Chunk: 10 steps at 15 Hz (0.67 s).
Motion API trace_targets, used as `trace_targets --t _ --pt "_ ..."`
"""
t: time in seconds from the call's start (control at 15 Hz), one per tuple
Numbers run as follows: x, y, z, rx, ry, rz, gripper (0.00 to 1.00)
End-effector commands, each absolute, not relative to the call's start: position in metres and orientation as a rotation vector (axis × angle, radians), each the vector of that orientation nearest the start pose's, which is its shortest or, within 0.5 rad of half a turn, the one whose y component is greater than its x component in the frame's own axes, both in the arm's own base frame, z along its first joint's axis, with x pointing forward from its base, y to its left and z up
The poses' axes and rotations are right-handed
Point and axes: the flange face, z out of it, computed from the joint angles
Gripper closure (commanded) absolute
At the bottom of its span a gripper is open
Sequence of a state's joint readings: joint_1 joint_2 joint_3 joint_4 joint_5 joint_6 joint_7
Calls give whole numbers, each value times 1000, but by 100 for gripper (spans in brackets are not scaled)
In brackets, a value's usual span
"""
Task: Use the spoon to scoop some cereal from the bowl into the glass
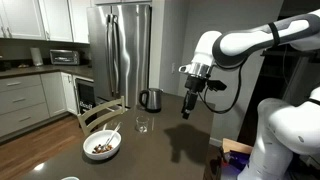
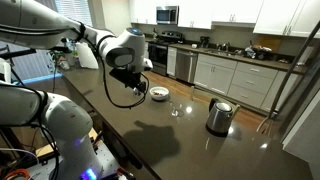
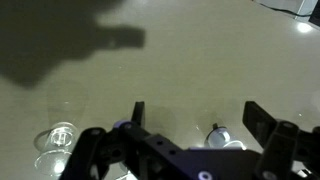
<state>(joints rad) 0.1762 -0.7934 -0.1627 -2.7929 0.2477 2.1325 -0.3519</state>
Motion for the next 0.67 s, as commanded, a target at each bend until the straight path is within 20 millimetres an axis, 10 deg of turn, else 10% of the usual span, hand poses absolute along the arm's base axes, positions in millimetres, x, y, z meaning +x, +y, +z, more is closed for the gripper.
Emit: trace_targets --t 0.0,0.47,0.6 --pt "318 19 435 -2791 -402 -233 0" --pt "318 19 435 -2791 -402 -233 0" --pt "354 19 432 -2773 -412 -203 0"
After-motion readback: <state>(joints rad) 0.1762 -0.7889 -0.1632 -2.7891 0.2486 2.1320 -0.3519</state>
